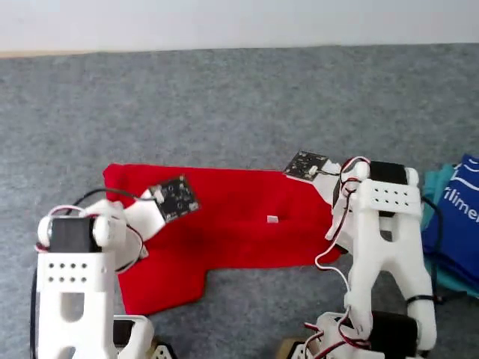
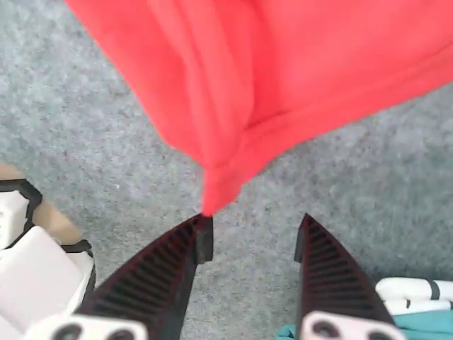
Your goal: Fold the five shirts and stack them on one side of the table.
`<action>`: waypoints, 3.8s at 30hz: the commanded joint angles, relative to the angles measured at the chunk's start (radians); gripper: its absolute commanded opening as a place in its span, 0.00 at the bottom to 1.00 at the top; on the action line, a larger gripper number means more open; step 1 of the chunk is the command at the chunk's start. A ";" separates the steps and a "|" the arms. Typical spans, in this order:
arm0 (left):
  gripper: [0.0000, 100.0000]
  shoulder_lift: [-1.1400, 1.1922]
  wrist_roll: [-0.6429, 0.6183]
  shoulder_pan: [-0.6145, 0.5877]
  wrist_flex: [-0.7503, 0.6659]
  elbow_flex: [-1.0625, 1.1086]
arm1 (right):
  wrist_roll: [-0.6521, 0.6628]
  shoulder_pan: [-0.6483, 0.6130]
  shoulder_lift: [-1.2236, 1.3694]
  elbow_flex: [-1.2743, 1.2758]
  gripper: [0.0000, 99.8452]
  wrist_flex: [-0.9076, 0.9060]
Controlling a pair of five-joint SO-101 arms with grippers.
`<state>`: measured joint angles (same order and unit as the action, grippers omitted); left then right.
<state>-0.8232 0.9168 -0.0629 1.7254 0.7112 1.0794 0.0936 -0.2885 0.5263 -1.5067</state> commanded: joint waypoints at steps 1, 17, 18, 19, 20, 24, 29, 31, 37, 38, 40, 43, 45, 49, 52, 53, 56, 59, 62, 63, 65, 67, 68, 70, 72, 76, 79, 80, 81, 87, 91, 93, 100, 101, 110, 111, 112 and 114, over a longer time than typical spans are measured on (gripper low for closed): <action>0.00 -0.057 0.011 -0.006 0.032 0.058 | 0.011 0.019 -0.044 -0.012 0.20 -0.012; 0.00 -0.250 0.207 -0.186 0.034 0.188 | 0.006 0.019 -0.050 -0.011 0.20 -0.019; 0.00 -0.279 0.207 -0.183 0.032 0.188 | 0.005 0.018 -0.050 -0.011 0.20 -0.019; 0.00 -0.310 0.207 -0.183 0.032 0.188 | -0.003 0.016 -0.050 -0.011 0.20 -0.019; 0.00 -0.341 0.207 -0.181 0.032 0.189 | -0.018 0.016 -0.050 -0.011 0.20 -0.018; 0.01 -0.446 0.207 -0.183 0.031 0.194 | -0.037 0.013 -0.048 -0.011 0.20 -0.019; 0.14 -0.517 0.175 -0.190 0.031 0.197 | -0.037 0.013 -0.048 -0.011 0.20 -0.013; 0.16 -0.534 0.140 -0.186 0.031 0.194 | -0.037 0.013 -0.050 -0.011 0.20 -0.015; 0.16 -0.572 0.137 -0.189 0.031 0.196 | -0.037 0.018 -0.051 -0.011 0.20 -0.019; 0.16 -0.578 0.137 -0.189 0.031 0.194 | -0.037 0.015 -0.051 -0.011 0.20 -0.019; 0.16 -0.591 0.135 -0.189 0.029 0.191 | -0.038 0.010 -0.051 -0.017 0.20 -0.019; 0.12 -0.608 0.117 -0.190 0.028 0.189 | -0.077 -0.024 -0.053 -0.018 0.20 -0.021; 0.08 -0.617 0.072 -0.190 0.026 0.185 | -0.132 -0.059 -0.058 -0.020 0.20 -0.019; 0.00 -0.635 -0.095 -0.190 -0.005 0.148 | -0.261 -0.153 -0.085 -0.018 0.20 0.021; 0.00 -0.637 -0.256 -0.244 -0.064 0.140 | -0.402 -0.219 -0.093 -0.018 0.20 0.079; 0.00 -0.635 -0.304 -0.273 -0.097 0.147 | -0.442 -0.229 -0.091 -0.018 0.20 0.102; 0.00 -0.635 -0.381 -0.388 -0.192 0.148 | -0.532 -0.232 -0.082 -0.018 0.20 0.171; 0.00 -0.635 -0.437 -0.462 -0.239 0.150 | -0.606 -0.239 -0.047 -0.023 0.20 0.257; 0.00 -0.640 -0.476 -0.479 -0.235 0.157 | -0.675 -0.242 0.041 -0.083 0.20 0.329; 0.00 -0.640 -0.476 -0.479 -0.235 0.163 | -0.697 -0.243 0.084 -0.118 0.20 0.337; 0.00 -0.640 -0.476 -0.479 -0.241 0.166 | -0.746 -0.245 0.180 -0.215 0.20 0.329; 0.00 -0.640 -0.476 -0.479 -0.242 0.170 | -0.793 -0.243 0.285 -0.330 0.20 0.295; 0.00 -0.640 -0.477 -0.479 -0.242 0.170 | -0.813 -0.243 0.340 -0.388 0.18 0.271; 0.00 -0.640 -0.477 -0.479 -0.242 0.171 | -0.842 -0.245 0.444 -0.511 0.13 0.217; 0.00 -0.640 -0.477 -0.479 -0.242 0.170 | -0.865 -0.243 0.539 -0.631 0.07 0.171; 0.00 -0.640 -0.477 -0.480 -0.242 0.170 | -0.890 -0.243 0.690 -0.830 0.01 0.097; 0.00 -0.638 -0.477 -0.480 -0.242 0.171 | -0.911 -0.239 0.765 -0.908 0.01 0.085; 0.00 -0.637 -0.477 -0.480 -0.242 0.171 | -0.911 -0.236 0.791 -0.925 0.01 0.082; 0.00 -0.635 -0.477 -0.480 -0.242 0.171 | -0.911 -0.232 0.812 -0.936 0.01 0.082; 0.00 -0.640 -0.476 -0.480 -0.242 0.211 | -0.907 -0.206 0.938 -0.982 0.01 0.128; 0.00 -0.640 -0.476 -0.480 -0.242 0.223 | -0.853 -0.200 1.030 -1.068 0.01 0.189; 0.00 -0.640 -0.474 -0.480 -0.242 0.220 | -0.822 -0.205 1.079 -1.145 0.01 0.188; 0.00 -0.640 -0.474 -0.480 -0.241 0.222 | -0.818 -0.206 1.138 -1.482 0.01 0.004; 0.00 -0.640 -0.474 -0.480 -0.241 0.222 | -0.818 -0.206 1.139 -1.524 0.01 -0.035; 0.00 -0.640 -0.473 -0.480 -0.241 0.223 | -0.816 -0.134 1.136 -1.631 0.01 -0.289; 0.00 -0.640 -0.473 -0.480 -0.241 0.223 | -0.816 -0.117 1.136 -1.611 0.01 -0.288; 0.00 -0.640 -0.473 -0.480 -0.241 0.223 | -0.816 -0.101 1.139 -1.597 0.01 -0.288; 0.00 -0.640 -0.473 -0.480 -0.241 0.223 | -0.816 -0.076 1.145 -1.565 0.01 -0.288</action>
<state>-1.4569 0.4457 -0.5386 1.5044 0.9383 0.2524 -0.0230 0.8669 -1.0480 -1.7507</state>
